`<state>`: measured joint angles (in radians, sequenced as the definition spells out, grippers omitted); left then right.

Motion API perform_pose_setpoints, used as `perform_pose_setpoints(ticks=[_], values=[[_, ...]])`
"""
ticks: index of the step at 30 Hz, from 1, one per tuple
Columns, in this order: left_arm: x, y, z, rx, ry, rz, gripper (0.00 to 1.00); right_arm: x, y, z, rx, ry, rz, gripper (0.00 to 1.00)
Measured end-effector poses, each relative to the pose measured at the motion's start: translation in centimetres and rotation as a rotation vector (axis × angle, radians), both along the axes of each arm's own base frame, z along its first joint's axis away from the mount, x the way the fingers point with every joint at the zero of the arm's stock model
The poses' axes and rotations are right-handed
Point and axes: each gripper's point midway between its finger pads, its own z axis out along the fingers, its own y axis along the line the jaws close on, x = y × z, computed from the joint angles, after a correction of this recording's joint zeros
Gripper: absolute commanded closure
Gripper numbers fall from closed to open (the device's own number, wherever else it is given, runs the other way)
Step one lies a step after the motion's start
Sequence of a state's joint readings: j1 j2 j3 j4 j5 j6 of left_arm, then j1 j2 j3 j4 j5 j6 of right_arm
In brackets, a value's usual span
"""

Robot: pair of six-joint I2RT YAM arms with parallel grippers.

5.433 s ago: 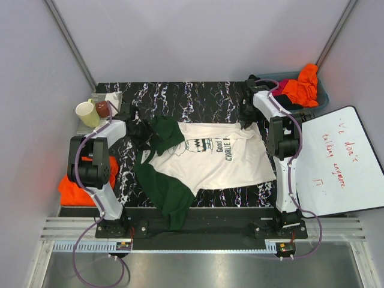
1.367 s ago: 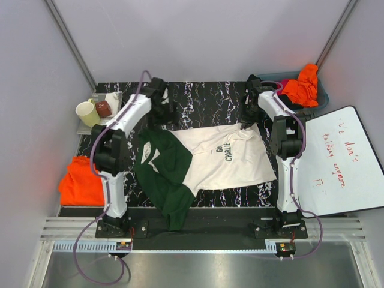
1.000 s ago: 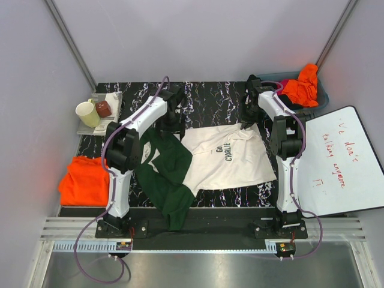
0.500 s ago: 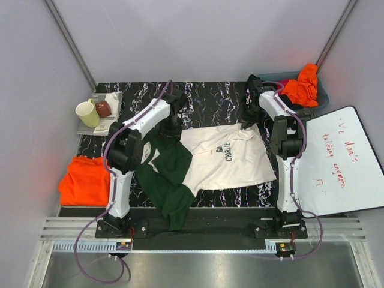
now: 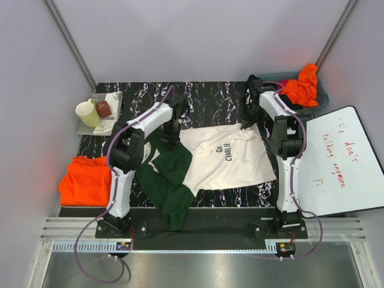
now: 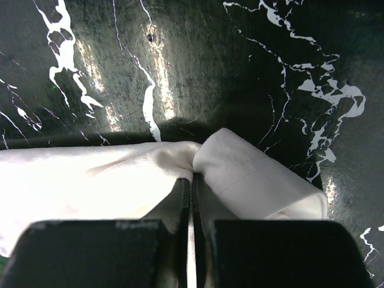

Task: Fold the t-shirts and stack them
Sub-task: Fold the tshirt

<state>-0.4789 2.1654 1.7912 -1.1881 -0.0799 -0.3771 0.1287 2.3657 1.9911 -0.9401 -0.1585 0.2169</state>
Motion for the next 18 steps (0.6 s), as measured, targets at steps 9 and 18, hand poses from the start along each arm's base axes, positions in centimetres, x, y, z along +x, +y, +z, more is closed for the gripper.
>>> perform_pose_setpoints(ticks=[9,18], values=[[0.1,0.0,-0.2,-0.002,-0.004,0.001,1.0,0.0,0.0,0.0,0.001,0.0,0.0,0.98],[-0.8,1.9,-1.3,0.065,0.011,0.026,1.0,0.0,0.0,0.0,0.001,0.0,0.0,0.98]])
